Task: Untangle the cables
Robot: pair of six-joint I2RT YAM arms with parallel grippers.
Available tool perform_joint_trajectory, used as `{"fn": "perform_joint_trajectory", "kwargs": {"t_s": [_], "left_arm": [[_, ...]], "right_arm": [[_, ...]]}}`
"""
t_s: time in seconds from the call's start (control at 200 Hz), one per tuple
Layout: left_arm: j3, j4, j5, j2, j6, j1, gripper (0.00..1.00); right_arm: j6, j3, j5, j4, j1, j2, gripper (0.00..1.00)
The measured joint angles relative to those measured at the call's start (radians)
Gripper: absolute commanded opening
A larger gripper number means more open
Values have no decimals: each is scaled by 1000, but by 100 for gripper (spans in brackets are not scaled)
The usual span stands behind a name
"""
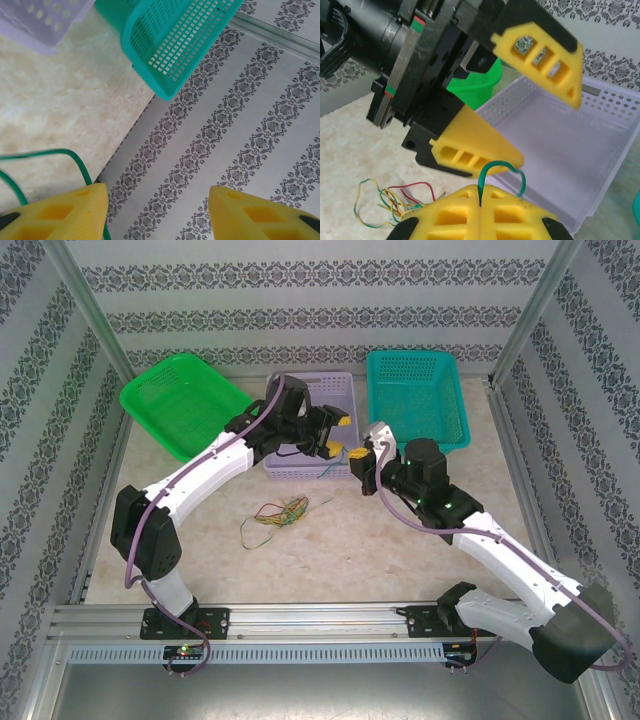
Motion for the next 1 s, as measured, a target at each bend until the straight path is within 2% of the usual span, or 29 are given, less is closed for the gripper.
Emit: {"fn": "perform_joint_trajectory", "kwargs": {"t_s": [0.295,0.515,0.749,0.874,0.999], "left_arm": [[-7,-3,3,-5,-61,-5,52],[-58,-2,3,-36,-95,-6,50],[-80,6,-14,-36,-115,-6,33],[-82,12,-36,-36,-114,-5,17],[-80,3,-51,-36,-74,0,6]], "right_arm": [[-54,-1,109,16,19,0,0],[-57,-2,127,16,31,0,0],[-53,-2,86,14,39,0,0],[-43,-2,35,0,39,0,0],[8,-1,-20,-24,36,5,0]]}}
